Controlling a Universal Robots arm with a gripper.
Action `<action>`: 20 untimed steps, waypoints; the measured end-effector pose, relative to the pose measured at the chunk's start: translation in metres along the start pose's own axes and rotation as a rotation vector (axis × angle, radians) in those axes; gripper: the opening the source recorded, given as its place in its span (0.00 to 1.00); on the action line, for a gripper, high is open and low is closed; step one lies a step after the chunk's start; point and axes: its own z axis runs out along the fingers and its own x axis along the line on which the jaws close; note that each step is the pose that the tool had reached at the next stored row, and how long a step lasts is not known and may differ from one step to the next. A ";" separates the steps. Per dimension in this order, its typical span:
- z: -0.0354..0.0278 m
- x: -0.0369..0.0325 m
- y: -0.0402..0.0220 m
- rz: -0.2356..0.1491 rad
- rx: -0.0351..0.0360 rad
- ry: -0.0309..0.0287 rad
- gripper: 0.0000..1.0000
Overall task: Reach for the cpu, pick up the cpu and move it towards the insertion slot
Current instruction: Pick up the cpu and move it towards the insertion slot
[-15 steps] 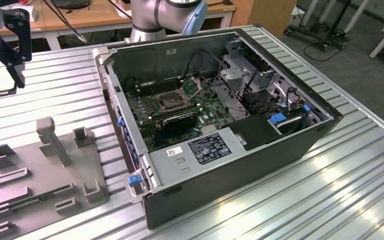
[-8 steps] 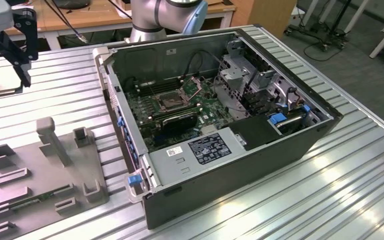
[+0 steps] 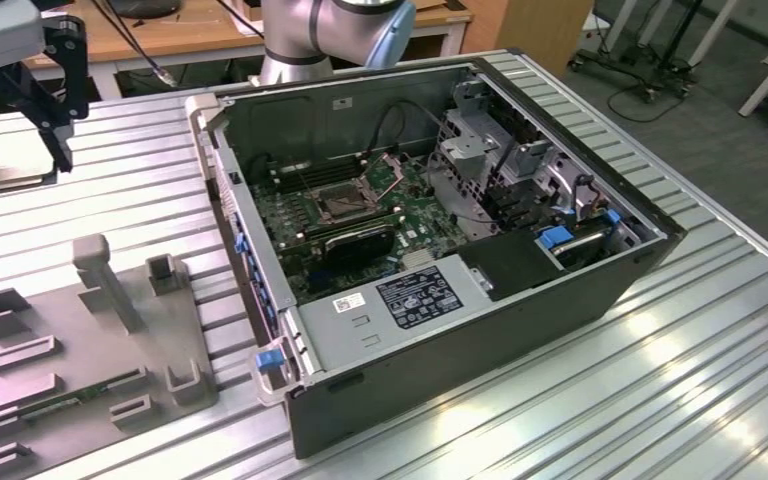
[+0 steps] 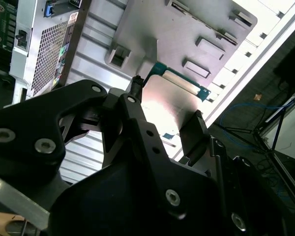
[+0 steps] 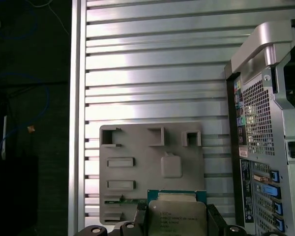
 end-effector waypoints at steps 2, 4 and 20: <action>0.0000 -0.0017 0.0001 0.000 -0.0001 0.0000 0.54; 0.0000 -0.0033 0.0002 0.000 -0.0001 0.0000 0.54; 0.0000 -0.0173 0.0007 0.000 0.0000 0.0000 0.54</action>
